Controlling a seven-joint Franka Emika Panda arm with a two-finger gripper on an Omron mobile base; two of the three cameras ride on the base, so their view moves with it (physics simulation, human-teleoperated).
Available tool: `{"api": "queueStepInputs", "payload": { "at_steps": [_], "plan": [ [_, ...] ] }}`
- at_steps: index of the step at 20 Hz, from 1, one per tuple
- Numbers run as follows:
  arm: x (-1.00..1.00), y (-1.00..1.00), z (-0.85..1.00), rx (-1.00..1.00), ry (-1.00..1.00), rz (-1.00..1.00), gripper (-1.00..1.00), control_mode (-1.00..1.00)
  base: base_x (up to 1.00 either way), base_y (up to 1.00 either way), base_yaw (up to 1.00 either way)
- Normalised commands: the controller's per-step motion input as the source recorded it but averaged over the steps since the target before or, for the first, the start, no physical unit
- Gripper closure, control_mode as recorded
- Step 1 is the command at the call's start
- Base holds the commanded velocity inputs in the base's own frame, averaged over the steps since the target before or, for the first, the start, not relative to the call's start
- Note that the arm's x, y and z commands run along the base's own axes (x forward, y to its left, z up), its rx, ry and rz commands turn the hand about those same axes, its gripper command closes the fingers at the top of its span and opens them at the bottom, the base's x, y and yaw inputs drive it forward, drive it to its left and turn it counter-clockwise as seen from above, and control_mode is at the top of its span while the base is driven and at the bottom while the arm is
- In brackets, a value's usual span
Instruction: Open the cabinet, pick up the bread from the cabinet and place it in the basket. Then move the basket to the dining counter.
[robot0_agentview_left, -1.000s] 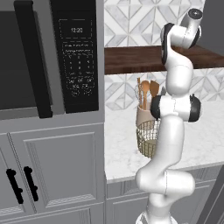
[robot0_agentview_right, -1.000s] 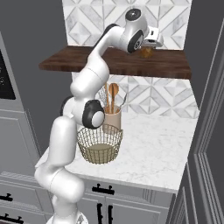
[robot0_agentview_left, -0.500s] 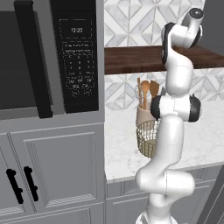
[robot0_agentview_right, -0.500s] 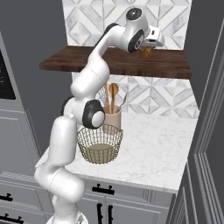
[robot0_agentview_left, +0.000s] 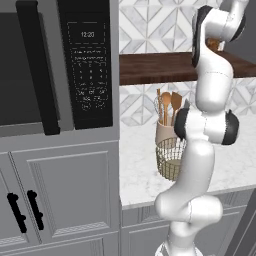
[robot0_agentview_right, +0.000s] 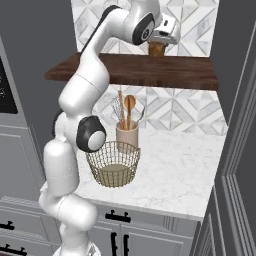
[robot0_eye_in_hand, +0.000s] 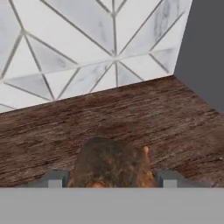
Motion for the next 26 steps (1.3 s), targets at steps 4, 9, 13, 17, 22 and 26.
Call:
{"api": "queueStepInputs", "payload": {
  "at_steps": [4, 9, 13, 17, 22, 26],
  "plan": [
    [-1.00, 0.70, 0.00, 0.00, -0.07, 0.00, 1.00, -1.00, 0.00, 0.00, 0.00],
    [-1.00, 0.51, -0.06, -0.02, 0.01, 0.00, 1.00, -1.00, 0.00, 0.00, 0.00],
    [-1.00, 0.42, -0.27, -0.09, 0.00, 0.00, 1.00, -1.00, 0.00, 0.00, 0.00],
    [-1.00, 0.47, -0.40, -0.08, 0.00, 0.07, 1.00, -1.00, 0.00, 0.00, 0.00],
    [-0.93, 0.38, -0.53, -0.01, 0.09, 0.15, 1.00, -1.00, 0.00, 0.00, 0.00],
    [-0.89, 0.33, -0.73, 0.00, 0.05, 0.17, 1.00, -1.00, 0.00, 0.00, 0.00]
  ]
}}
